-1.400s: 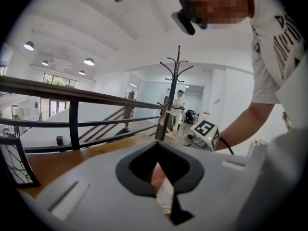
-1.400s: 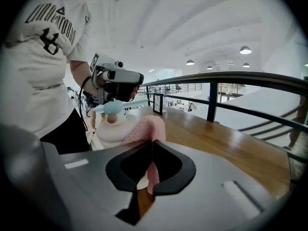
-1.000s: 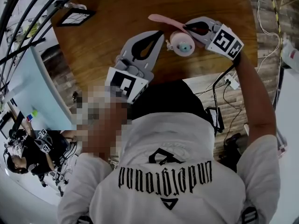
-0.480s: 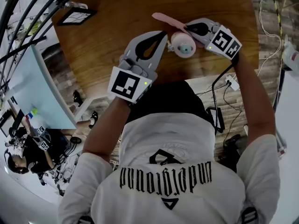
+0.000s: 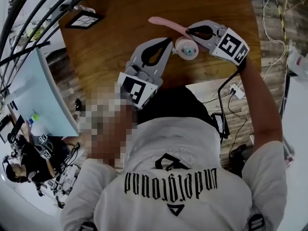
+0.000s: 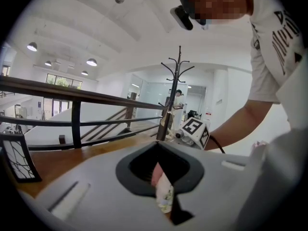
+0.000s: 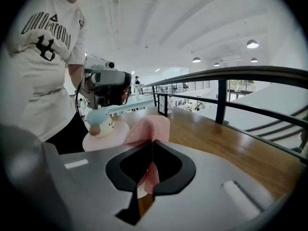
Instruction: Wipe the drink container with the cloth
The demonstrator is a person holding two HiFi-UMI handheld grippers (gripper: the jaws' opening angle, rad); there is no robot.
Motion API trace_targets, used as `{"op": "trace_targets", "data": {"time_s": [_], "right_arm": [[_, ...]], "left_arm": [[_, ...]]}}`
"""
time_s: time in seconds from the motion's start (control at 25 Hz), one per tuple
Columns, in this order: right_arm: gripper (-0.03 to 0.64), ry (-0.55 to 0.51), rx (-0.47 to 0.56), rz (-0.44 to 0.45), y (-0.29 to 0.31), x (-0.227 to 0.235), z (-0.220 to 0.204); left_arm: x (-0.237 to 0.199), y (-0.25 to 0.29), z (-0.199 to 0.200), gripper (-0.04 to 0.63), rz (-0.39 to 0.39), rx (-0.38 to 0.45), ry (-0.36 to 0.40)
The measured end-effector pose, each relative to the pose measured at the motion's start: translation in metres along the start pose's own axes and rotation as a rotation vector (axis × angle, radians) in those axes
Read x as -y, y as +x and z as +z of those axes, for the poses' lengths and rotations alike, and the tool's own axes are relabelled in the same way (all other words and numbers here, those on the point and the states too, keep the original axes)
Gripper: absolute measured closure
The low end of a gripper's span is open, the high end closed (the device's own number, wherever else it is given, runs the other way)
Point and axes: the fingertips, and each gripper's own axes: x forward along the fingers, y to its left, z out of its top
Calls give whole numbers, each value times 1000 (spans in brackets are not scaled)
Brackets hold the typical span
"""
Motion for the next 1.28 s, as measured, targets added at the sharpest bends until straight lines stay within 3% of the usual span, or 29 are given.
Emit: {"op": "trace_targets", "data": {"time_s": [0.2,0.44,0.56,1.28], "right_arm": [[604,-31,43,-45,-16,-3,39],[604,-42,84,-169,-40,0,86],[604,-33,110,-211,-50,-4,108],[604,56,257,-484,-115,-86,197]], "left_arm": [[5,-11,16,546,6,21,13],[10,-26,44,546,12,59,36],[8,-33,56,546,11,100,80],[35,-104,130,546,75,233,143]]}}
